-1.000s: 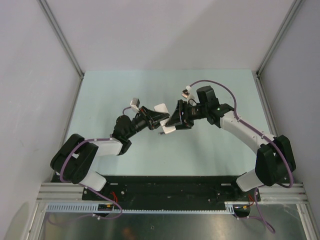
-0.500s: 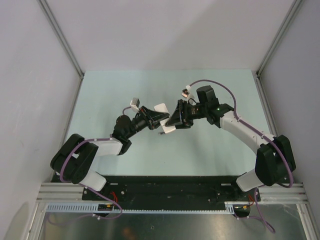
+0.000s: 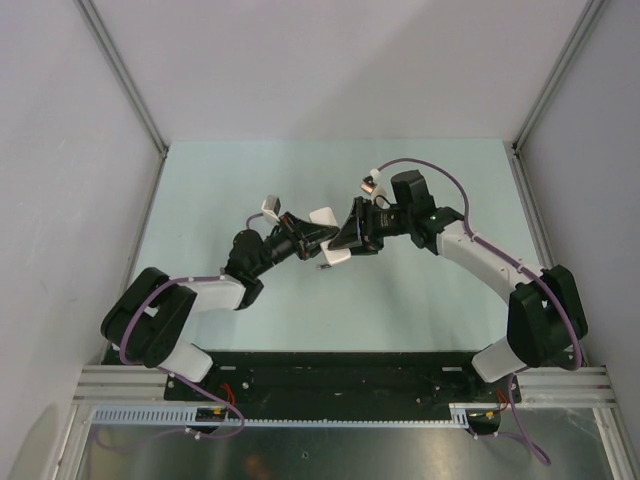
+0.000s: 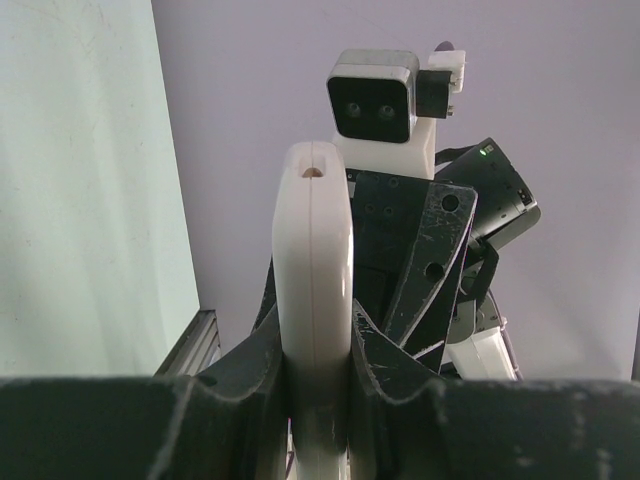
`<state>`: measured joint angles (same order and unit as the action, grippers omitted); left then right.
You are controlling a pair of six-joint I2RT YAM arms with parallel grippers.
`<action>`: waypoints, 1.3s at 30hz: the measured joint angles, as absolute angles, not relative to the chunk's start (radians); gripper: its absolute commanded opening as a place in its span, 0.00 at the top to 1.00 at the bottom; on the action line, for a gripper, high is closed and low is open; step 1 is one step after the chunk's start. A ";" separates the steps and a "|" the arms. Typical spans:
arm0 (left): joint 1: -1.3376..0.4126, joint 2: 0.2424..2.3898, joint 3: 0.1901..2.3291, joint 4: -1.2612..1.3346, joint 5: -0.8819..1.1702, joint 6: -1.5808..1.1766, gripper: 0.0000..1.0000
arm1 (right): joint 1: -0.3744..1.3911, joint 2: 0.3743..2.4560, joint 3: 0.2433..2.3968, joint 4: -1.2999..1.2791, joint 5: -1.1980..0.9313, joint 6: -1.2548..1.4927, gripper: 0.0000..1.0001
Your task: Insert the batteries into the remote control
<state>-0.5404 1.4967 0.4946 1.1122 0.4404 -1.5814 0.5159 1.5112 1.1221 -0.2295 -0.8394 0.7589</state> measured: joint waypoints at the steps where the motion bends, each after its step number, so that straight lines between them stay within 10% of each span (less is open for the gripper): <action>1: -0.542 1.497 0.495 1.112 0.440 -1.581 1.00 | 0.516 1.512 1.122 -0.228 -0.839 0.760 0.46; 39: -0.540 1.494 0.501 1.127 0.440 -1.582 1.00 | 0.515 1.434 1.077 -0.239 -0.867 0.776 0.37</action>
<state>-0.5404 1.4937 0.5007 1.1271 0.4404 -1.5818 0.5148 1.4338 1.0775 -0.2390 -0.8665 0.7765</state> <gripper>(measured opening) 0.261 0.648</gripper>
